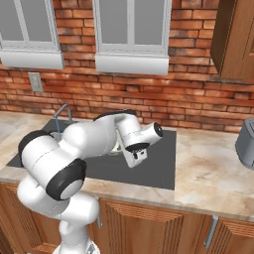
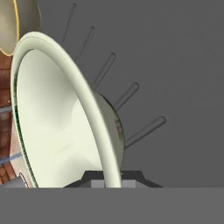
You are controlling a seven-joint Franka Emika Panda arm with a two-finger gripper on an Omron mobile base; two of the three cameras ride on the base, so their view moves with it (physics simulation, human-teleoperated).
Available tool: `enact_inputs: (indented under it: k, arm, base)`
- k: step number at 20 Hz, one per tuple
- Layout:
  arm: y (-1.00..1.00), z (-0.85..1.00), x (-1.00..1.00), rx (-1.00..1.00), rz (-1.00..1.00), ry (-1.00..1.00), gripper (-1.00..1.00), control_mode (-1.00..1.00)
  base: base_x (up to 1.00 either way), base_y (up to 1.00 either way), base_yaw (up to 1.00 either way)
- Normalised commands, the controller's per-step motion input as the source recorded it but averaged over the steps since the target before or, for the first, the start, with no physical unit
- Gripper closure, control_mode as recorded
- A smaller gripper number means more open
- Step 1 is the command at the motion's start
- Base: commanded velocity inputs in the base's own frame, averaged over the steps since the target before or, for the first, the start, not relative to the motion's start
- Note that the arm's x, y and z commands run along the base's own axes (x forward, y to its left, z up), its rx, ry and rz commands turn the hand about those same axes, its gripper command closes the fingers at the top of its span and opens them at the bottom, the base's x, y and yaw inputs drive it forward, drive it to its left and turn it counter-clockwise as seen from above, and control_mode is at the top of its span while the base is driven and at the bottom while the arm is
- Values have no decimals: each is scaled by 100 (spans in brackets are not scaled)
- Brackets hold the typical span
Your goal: Rinse each bowl for a few seconds and place them down in the sink or on the counter.
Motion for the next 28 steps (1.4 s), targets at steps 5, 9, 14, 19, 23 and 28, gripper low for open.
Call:
enact_inputs:
  k: [5, 9, 14, 19, 23, 28]
  arm:
    - [-17, -19, 1, 0, 10, 0, 100, -100]
    - [-10, -25, 0, 0, 10, 0, 100, -100]
    - [-5, -27, 2, 0, 10, 0, 100, -100]
    - [-5, -27, 4, 0, 9, 0, 100, -100]
    - [-3, -30, 5, 0, 9, 0, 100, -100]
    - [-3, -34, 6, 0, 9, 0, 100, -100]
  base:
    - [0, 0, 0]
    - [0, 0, 0]
    - [0, 0, 0]
    - [0, 0, 0]
    - [0, 0, 0]
    - [0, 0, 0]
